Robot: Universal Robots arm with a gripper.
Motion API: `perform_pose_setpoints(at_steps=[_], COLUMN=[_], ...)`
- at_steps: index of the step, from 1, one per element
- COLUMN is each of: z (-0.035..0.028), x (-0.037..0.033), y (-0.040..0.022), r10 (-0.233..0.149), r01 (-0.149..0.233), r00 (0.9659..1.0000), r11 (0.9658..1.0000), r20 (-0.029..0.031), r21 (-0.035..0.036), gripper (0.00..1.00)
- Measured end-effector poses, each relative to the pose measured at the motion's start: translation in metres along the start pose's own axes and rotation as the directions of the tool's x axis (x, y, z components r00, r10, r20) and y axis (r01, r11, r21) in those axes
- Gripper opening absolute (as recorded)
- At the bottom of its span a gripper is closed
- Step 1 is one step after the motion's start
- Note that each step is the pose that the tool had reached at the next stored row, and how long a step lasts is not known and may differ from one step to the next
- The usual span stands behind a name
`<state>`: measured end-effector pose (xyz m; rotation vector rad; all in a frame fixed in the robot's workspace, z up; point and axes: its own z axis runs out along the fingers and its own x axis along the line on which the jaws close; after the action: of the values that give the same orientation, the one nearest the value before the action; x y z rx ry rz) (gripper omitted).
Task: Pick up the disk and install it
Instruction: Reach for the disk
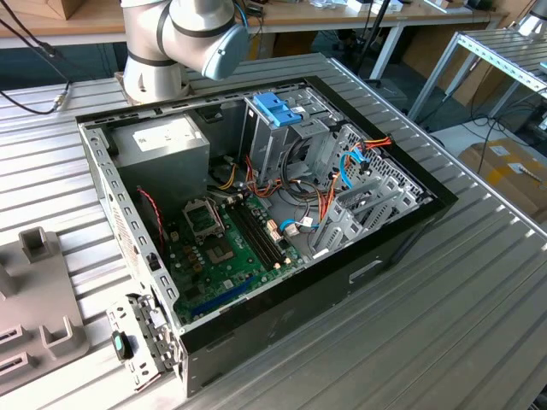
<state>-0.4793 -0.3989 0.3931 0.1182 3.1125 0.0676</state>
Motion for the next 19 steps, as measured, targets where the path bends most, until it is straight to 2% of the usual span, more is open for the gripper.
perform_pose_setpoints(at_steps=[13, 15, 19], z=[-0.0005, -0.0006, -0.0009], x=[0.018, 0.024, 0.0319], y=[-0.0014, -0.0018, -0.0024], r10=[0.0, 0.0, 0.0], r01=[0.0, 0.0, 0.0], r00=[1.0, 1.0, 1.0], r11=[1.0, 1.0, 1.0], r20=[0.0001, 0.0001, 0.0001], r21=[-0.0001, -0.0001, -0.0001], gripper=[0.11, 0.11, 0.11])
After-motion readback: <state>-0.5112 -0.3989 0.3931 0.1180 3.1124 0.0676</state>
